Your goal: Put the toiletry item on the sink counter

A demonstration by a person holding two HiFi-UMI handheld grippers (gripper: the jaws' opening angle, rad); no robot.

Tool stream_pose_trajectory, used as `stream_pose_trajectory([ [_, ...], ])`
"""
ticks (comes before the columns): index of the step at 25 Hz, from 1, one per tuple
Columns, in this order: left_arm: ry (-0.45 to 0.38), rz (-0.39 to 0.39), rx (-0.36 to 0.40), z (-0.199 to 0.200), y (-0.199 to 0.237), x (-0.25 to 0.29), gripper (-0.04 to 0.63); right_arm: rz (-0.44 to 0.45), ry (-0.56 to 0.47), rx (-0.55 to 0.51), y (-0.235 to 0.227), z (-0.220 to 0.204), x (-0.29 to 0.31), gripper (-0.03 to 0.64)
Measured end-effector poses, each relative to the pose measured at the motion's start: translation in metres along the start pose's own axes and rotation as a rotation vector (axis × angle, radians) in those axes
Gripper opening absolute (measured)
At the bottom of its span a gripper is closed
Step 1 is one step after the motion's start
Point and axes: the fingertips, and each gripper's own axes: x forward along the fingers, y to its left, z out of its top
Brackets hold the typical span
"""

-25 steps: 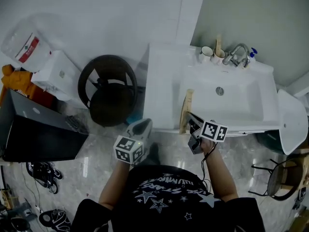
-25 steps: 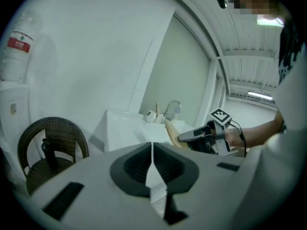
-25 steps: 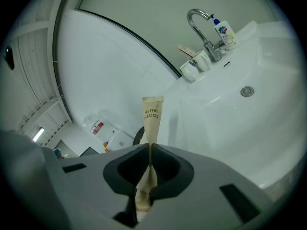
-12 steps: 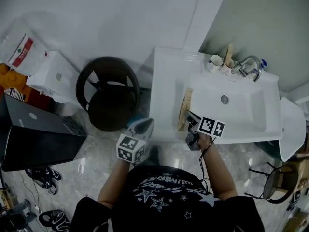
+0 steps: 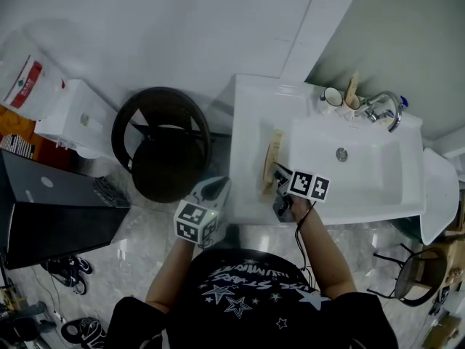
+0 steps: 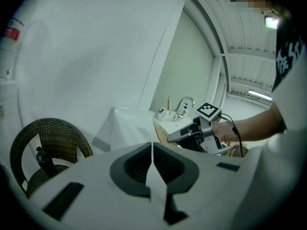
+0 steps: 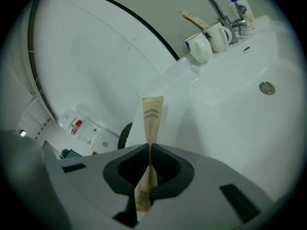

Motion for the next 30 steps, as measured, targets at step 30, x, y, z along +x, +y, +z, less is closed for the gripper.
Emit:
stream_pose_trajectory([
  [30, -0.018, -0.015, 0.035, -0.002, -0.024, -0.015, 0.023, -0.047, -0.03, -0.067, -0.003, -0.01, -0.027, 0.074],
])
